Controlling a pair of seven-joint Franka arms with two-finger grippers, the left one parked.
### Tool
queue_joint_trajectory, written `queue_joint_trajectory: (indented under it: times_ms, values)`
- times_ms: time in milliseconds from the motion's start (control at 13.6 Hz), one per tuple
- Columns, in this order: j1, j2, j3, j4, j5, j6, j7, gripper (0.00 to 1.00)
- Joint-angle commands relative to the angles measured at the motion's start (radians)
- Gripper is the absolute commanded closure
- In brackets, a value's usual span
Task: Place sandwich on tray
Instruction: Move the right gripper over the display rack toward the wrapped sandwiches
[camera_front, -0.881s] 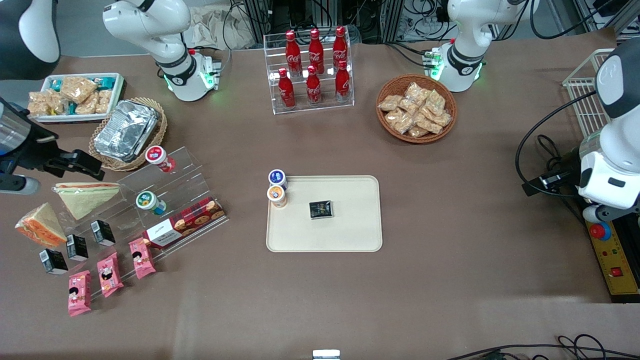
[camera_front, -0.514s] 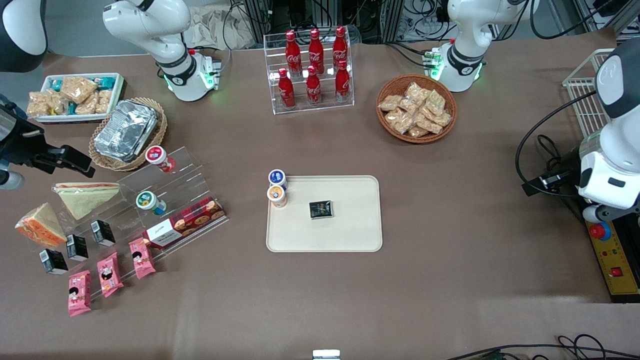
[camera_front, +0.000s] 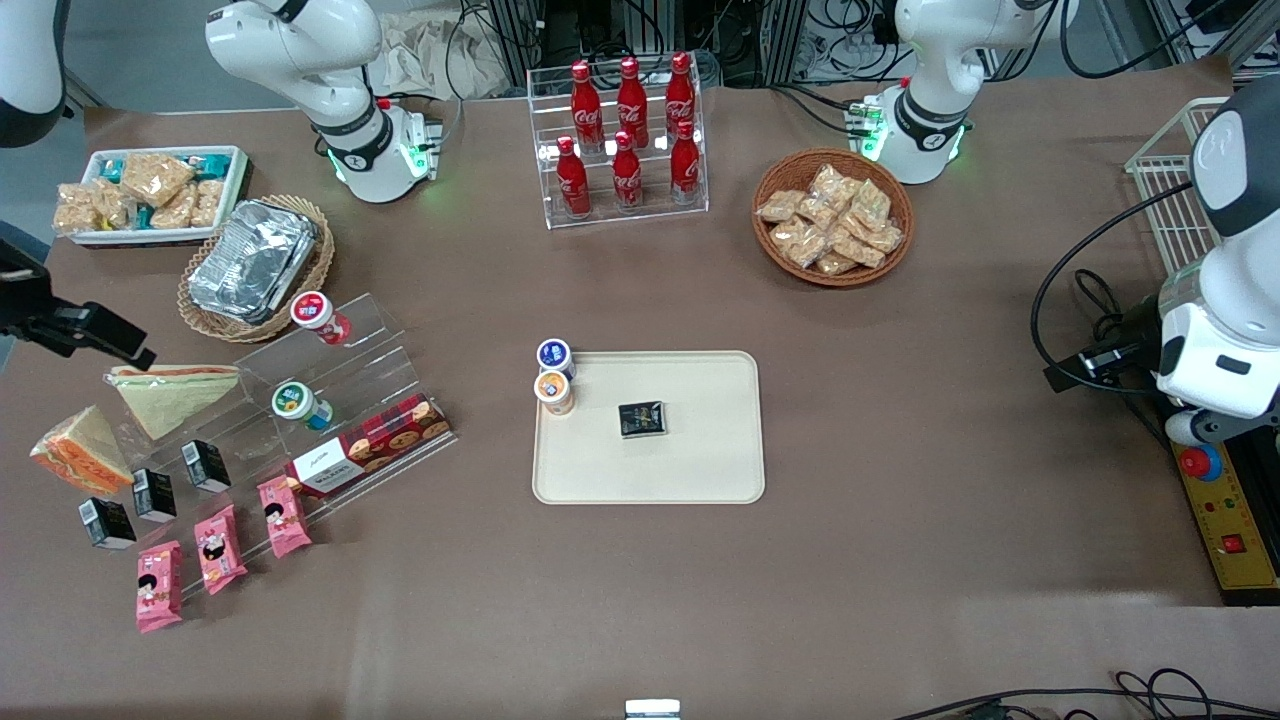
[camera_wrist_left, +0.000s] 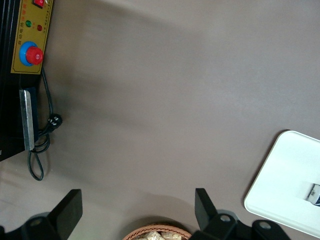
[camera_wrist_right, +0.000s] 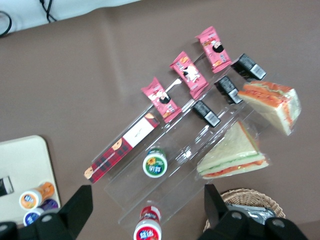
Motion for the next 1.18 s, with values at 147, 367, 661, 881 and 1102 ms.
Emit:
queue_joint_trajectory:
  times_ms: [147,367,661,881,1102]
  values:
    - [-0.004,0.035,-0.05,0.027,0.012,0.06,-0.062,0.01]
    - [-0.015,0.053,-0.071,0.03,0.009,0.076,-0.22,0.01]
    - [-0.05,0.087,-0.105,0.039,0.017,0.114,-0.42,0.01]
    - [-0.099,0.153,-0.107,0.1,0.014,0.125,-0.651,0.01]
    - [-0.128,0.206,-0.125,0.117,0.014,0.132,-0.794,0.01]
